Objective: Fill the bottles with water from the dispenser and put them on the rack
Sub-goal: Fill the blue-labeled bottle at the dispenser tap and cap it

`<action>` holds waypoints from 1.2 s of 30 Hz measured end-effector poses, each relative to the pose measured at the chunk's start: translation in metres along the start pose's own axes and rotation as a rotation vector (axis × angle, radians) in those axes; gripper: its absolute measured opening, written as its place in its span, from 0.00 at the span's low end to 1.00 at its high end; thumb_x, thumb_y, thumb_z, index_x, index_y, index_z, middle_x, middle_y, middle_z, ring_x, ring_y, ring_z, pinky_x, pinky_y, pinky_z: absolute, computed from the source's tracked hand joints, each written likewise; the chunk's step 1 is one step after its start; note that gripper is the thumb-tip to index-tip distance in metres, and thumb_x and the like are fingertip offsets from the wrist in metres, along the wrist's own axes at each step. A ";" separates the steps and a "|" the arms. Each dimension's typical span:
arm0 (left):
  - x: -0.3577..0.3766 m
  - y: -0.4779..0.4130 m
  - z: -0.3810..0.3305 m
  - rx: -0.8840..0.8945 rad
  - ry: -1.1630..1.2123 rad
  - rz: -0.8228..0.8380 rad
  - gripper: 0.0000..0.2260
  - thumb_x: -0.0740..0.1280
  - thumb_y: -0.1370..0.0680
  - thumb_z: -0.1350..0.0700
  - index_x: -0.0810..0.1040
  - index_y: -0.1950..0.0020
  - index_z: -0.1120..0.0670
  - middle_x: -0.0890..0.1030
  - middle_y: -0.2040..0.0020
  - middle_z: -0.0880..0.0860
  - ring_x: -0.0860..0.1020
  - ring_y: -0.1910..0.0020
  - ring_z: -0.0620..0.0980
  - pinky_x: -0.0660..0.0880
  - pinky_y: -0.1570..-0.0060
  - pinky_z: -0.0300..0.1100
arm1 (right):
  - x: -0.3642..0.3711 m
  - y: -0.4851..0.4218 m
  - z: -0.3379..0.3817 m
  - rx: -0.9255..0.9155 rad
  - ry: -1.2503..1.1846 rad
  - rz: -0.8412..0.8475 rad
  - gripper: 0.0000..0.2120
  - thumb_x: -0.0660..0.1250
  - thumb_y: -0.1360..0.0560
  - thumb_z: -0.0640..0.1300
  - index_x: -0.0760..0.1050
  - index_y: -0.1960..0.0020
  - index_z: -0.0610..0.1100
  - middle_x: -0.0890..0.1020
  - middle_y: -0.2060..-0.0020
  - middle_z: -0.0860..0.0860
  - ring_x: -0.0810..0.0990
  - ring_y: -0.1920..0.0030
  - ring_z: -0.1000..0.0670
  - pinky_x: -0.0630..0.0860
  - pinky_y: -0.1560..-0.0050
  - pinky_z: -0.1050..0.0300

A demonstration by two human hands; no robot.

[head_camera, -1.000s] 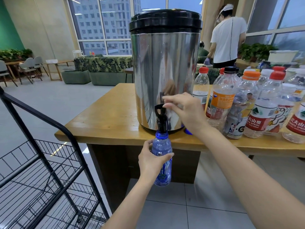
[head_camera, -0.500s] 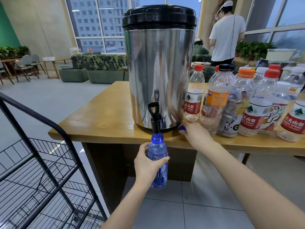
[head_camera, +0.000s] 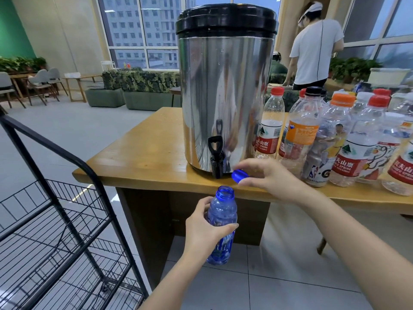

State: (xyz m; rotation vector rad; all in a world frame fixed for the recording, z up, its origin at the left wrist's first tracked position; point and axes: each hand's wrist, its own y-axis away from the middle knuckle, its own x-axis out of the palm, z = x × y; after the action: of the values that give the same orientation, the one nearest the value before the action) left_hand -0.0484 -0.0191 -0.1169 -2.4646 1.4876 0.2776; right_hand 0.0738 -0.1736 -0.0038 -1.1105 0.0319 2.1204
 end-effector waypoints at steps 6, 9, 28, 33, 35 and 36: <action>-0.002 0.018 -0.010 0.039 -0.033 0.059 0.31 0.82 0.37 0.51 0.70 0.40 0.39 0.78 0.48 0.36 0.77 0.48 0.34 0.75 0.50 0.30 | -0.008 0.016 0.028 -0.167 0.054 0.304 0.18 0.71 0.27 0.36 0.79 0.37 0.45 0.80 0.42 0.53 0.77 0.40 0.59 0.76 0.41 0.62; -0.001 0.025 -0.016 0.052 -0.045 0.082 0.31 0.82 0.37 0.50 0.70 0.39 0.38 0.78 0.48 0.36 0.77 0.48 0.33 0.74 0.53 0.28 | -0.011 0.021 0.028 -0.189 0.069 0.319 0.19 0.71 0.26 0.35 0.79 0.37 0.46 0.79 0.41 0.54 0.76 0.39 0.59 0.75 0.41 0.64; -0.008 0.044 -0.040 0.161 -0.070 0.259 0.33 0.82 0.36 0.48 0.72 0.36 0.41 0.80 0.44 0.38 0.77 0.44 0.33 0.75 0.49 0.29 | -0.019 0.039 0.051 -0.642 0.889 0.155 0.23 0.41 0.19 0.64 0.64 0.58 0.50 0.74 0.67 0.54 0.72 0.66 0.51 0.64 0.73 0.58; 0.001 0.054 -0.048 0.141 -0.029 0.158 0.30 0.82 0.39 0.49 0.72 0.43 0.36 0.81 0.48 0.37 0.77 0.48 0.30 0.75 0.52 0.28 | -0.008 0.036 0.052 -0.495 0.980 0.033 0.35 0.31 0.19 0.60 0.69 0.69 0.48 0.69 0.79 0.53 0.69 0.78 0.51 0.53 0.76 0.59; 0.003 0.056 -0.051 0.126 0.006 0.137 0.29 0.82 0.38 0.49 0.72 0.44 0.36 0.81 0.49 0.38 0.77 0.49 0.31 0.75 0.52 0.29 | -0.005 0.036 0.060 -0.401 0.986 -0.014 0.41 0.24 0.24 0.64 0.71 0.70 0.48 0.69 0.78 0.53 0.69 0.77 0.53 0.53 0.75 0.59; 0.002 0.056 -0.053 0.121 0.025 0.146 0.28 0.82 0.38 0.49 0.72 0.44 0.36 0.81 0.49 0.38 0.78 0.49 0.31 0.75 0.52 0.29 | -0.008 0.035 0.061 -0.347 0.960 -0.009 0.43 0.23 0.27 0.67 0.71 0.68 0.48 0.72 0.76 0.53 0.71 0.74 0.54 0.55 0.74 0.59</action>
State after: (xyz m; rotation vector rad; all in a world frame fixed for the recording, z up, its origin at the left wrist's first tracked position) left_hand -0.0953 -0.0620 -0.0733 -2.2780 1.6471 0.1776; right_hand 0.0125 -0.1839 0.0297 -2.2291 0.1087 1.4234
